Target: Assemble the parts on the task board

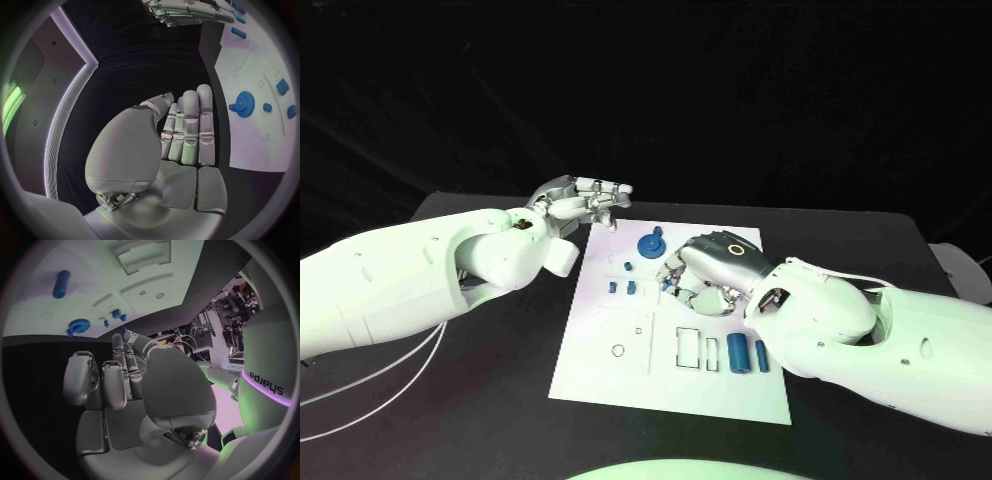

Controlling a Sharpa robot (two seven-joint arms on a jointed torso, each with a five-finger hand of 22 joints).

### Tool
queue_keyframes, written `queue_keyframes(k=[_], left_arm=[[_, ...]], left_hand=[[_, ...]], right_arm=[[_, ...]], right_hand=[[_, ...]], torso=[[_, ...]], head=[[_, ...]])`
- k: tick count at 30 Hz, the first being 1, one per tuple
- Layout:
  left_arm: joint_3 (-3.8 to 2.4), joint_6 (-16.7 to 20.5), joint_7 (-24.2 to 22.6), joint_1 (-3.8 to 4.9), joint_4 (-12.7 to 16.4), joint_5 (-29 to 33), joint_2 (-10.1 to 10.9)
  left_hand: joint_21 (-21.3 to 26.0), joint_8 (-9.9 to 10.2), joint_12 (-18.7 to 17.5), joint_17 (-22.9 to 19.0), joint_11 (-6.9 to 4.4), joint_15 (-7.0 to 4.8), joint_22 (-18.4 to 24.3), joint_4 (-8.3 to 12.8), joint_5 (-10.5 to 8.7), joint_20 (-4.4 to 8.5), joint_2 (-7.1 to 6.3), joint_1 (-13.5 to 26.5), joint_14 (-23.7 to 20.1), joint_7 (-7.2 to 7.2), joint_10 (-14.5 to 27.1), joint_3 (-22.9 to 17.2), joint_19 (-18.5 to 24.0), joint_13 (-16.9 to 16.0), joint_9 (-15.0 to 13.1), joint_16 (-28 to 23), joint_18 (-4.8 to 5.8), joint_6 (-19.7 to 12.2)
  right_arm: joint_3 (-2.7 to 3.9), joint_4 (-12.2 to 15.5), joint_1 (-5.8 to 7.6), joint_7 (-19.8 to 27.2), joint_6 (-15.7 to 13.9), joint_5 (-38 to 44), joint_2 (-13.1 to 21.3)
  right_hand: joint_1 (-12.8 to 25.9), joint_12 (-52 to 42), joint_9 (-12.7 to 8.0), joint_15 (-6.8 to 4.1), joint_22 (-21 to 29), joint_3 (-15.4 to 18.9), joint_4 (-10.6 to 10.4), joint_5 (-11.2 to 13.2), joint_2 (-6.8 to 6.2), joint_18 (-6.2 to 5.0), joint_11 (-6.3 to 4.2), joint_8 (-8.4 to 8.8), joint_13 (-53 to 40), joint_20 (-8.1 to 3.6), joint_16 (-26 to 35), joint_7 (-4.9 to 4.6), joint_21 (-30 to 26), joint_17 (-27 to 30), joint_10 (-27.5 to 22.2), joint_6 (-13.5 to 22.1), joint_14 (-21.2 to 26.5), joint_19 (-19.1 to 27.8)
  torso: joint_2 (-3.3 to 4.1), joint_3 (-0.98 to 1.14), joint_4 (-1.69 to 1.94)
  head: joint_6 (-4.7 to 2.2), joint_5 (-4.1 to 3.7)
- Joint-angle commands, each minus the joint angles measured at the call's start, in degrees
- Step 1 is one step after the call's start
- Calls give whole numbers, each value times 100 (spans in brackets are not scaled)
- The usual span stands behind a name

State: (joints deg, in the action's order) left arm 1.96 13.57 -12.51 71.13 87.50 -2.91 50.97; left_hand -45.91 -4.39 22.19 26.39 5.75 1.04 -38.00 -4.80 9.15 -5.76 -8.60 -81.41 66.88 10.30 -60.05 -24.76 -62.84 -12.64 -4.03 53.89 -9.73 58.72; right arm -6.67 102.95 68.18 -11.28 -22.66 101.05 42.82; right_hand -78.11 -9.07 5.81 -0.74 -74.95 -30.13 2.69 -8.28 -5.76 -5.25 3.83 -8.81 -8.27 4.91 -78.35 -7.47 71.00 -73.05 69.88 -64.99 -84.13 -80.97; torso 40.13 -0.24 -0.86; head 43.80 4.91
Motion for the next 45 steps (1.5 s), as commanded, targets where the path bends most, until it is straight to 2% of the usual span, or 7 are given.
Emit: queue_keyframes(k=[1,4,9,15,30,35,45], left_arm=[[-3,-162,-53,-1,-83,75,-118],[-4,-172,-61,-1,-141,88,-218],[-4,-183,-63,0,-183,97,-317],[-5,-202,-60,1,-187,100,-357],[-5,-217,-35,2,-181,101,-349],[-5,-223,-30,2,-179,101,-347],[-5,-227,-24,2,-172,101,-332]], left_hand=[[29,23,31,-12,5,17,12,26,-12,-35,-20,-32,-41,-6,46,15,3,6,2,-29,-80,-43],[30,23,32,-12,5,17,12,26,-12,-35,-20,-31,-41,-6,46,15,4,6,2,-30,-80,-43],[30,23,32,-12,5,17,12,26,-12,-35,-20,-31,-41,-6,46,15,4,6,2,-30,-80,-43],[36,20,38,-15,4,19,15,30,-11,-37,-18,-35,-43,-8,49,16,5,5,1,-34,-81,-46],[40,20,39,-18,5,19,18,34,-12,-38,-23,-36,-47,-7,56,19,7,7,1,-37,-82,-52],[40,20,39,-18,5,19,18,34,-12,-38,-23,-36,-47,-7,56,19,7,7,1,-37,-82,-52],[40,20,39,-18,5,19,18,34,-12,-38,-23,-36,-47,-7,56,19,7,7,1,-37,-82,-52]], right_arm=[[-12,-85,-116,156,32,11,-160],[-22,-197,-258,201,57,49,-321],[-36,-431,-467,257,113,108,-561],[-46,-670,-619,263,169,156,-715],[-49,-868,-683,282,191,174,-785],[-49,-947,-696,309,194,172,-819],[-50,-998,-724,334,229,163,-846]], right_hand=[[51,35,4,-25,-446,2,27,4,-5,102,-22,-7,5,2,-36,-18,-40,1,-22,11,-299,-6],[52,35,4,-24,-444,2,27,3,-5,101,-22,-7,6,2,-36,-18,-43,2,-22,11,-298,-4],[56,38,4,-23,-443,1,27,0,-5,100,-21,-4,6,3,-37,-19,-48,2,-24,13,-298,-2],[62,42,3,-22,-436,1,28,-3,-5,97,-19,0,7,4,-43,-21,-62,-7,-29,17,-299,6],[74,50,3,-19,-438,1,29,-3,-4,97,-16,7,8,6,-44,-24,-63,-4,-35,25,-298,7],[77,52,3,-18,-444,4,32,-4,-9,99,-16,9,8,7,-45,-24,-53,-5,-36,26,-298,2],[81,53,4,-17,-447,6,35,-5,-13,100,-16,11,8,8,-41,-24,-49,2,-36,25,-297,1]], torso=[[-23,-45,44],[-35,-49,54],[-32,-71,51],[-34,-65,61],[-37,-57,51],[-35,-56,50],[-34,-57,53]], head=[[86,176],[124,253],[165,366],[184,476],[253,610],[232,615],[266,624]])
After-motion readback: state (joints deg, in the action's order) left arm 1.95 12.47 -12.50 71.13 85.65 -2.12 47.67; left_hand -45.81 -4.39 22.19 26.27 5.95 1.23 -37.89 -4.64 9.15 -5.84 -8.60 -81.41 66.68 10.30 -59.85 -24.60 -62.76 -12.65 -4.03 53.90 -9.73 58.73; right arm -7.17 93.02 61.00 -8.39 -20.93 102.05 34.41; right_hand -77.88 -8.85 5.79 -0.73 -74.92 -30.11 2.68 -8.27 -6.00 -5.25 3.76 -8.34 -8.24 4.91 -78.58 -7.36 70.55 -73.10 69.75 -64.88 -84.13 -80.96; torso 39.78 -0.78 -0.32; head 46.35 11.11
